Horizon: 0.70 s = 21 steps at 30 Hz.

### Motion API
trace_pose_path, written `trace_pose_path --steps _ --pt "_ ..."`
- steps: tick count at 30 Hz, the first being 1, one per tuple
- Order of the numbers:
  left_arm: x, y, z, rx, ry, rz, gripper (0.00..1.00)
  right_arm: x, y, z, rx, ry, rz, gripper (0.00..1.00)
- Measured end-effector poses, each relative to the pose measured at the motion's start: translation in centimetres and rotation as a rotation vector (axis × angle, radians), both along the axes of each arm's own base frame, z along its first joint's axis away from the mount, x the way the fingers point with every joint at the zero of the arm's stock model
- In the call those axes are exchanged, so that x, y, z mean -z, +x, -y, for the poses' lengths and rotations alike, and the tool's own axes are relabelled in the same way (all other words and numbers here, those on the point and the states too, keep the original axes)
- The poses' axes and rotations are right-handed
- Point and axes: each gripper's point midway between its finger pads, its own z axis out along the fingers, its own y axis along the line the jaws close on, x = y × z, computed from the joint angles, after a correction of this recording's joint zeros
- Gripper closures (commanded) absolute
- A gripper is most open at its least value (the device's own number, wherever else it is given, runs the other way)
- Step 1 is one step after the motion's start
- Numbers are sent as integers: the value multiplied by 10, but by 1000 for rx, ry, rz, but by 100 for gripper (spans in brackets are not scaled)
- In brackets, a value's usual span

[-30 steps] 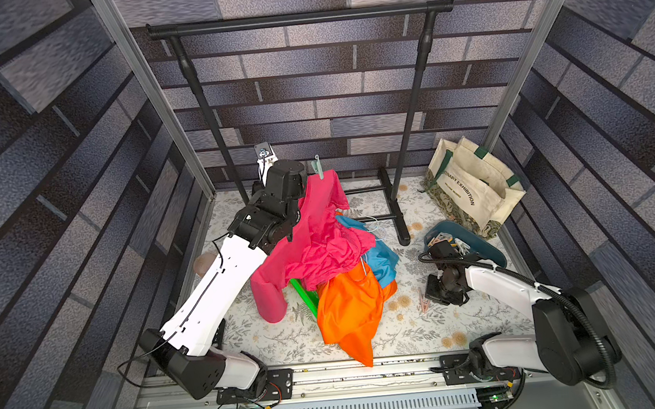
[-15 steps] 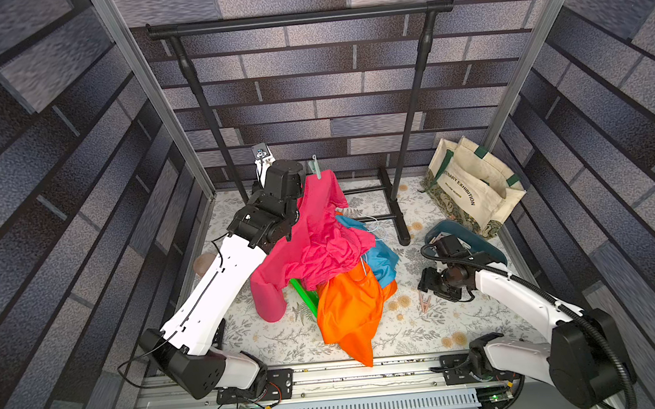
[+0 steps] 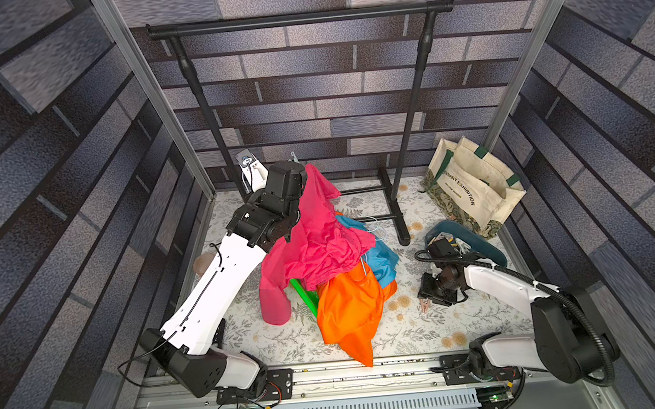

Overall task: Use clothespins to secure the t-shirt on both sides of the hanger
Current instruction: Pick up the hanger from the basket.

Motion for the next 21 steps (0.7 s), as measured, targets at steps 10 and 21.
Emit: trace_pose_path --steps 10,21 --pt "7 4 -1 -41 -27 -3 100 1 11 -5 -6 17 26 86" --pt "20 -1 -35 18 -276 33 100 -27 17 -6 -6 53 160 91"
